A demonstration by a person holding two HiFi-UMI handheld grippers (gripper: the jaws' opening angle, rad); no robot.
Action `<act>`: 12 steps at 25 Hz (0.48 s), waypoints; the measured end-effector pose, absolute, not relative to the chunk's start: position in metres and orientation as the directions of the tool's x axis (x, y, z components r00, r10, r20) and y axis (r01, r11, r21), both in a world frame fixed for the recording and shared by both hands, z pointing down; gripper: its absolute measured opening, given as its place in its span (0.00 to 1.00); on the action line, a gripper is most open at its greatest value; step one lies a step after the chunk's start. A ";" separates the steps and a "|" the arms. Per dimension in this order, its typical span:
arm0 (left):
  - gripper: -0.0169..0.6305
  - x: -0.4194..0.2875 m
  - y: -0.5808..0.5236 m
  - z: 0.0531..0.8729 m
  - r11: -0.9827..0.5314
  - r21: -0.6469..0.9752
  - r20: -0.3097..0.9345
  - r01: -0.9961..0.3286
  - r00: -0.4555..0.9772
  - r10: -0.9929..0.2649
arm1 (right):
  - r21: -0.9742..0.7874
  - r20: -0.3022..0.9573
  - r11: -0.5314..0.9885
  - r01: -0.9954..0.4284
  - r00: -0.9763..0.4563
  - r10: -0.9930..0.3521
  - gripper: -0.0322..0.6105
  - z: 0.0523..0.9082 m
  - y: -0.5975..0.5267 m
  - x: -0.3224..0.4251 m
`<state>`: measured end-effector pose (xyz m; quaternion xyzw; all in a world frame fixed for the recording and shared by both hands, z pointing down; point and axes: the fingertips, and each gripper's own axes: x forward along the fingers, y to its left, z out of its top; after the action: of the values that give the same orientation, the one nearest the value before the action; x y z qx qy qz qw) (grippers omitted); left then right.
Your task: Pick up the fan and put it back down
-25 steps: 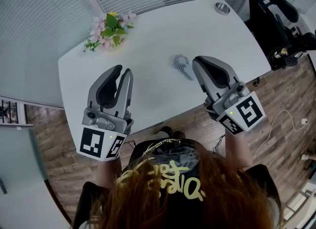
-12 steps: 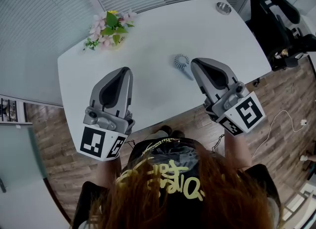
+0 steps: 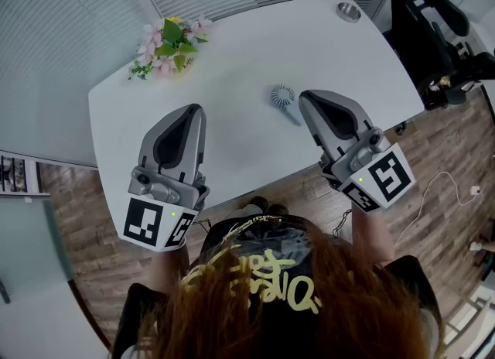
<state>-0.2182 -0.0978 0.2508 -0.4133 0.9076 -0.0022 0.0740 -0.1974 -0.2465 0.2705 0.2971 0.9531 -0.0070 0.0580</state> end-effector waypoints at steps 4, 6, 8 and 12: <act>0.01 -0.218 -0.098 0.249 0.659 -0.067 -0.135 -0.749 -0.648 -0.750 | 0.025 -0.115 0.824 0.566 -0.817 0.565 0.05 0.268 -0.248 -0.197; 0.01 -0.218 -0.099 0.249 0.658 -0.067 -0.136 -0.750 -0.647 -0.750 | 0.026 -0.117 0.824 0.566 -0.817 0.565 0.05 0.268 -0.248 -0.197; 0.01 -0.217 -0.100 0.249 0.657 -0.065 -0.136 -0.751 -0.645 -0.752 | 0.024 -0.121 0.825 0.565 -0.817 0.564 0.05 0.267 -0.248 -0.196; 0.01 -0.216 -0.101 0.251 0.654 -0.060 -0.135 -0.754 -0.643 -0.754 | 0.014 -0.129 0.828 0.561 -0.820 0.558 0.05 0.267 -0.250 -0.195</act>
<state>-0.2165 -0.1008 0.2506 -0.4158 0.9064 0.0007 0.0743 -0.1953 -0.2502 0.2673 0.2932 0.9538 -0.0123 0.0639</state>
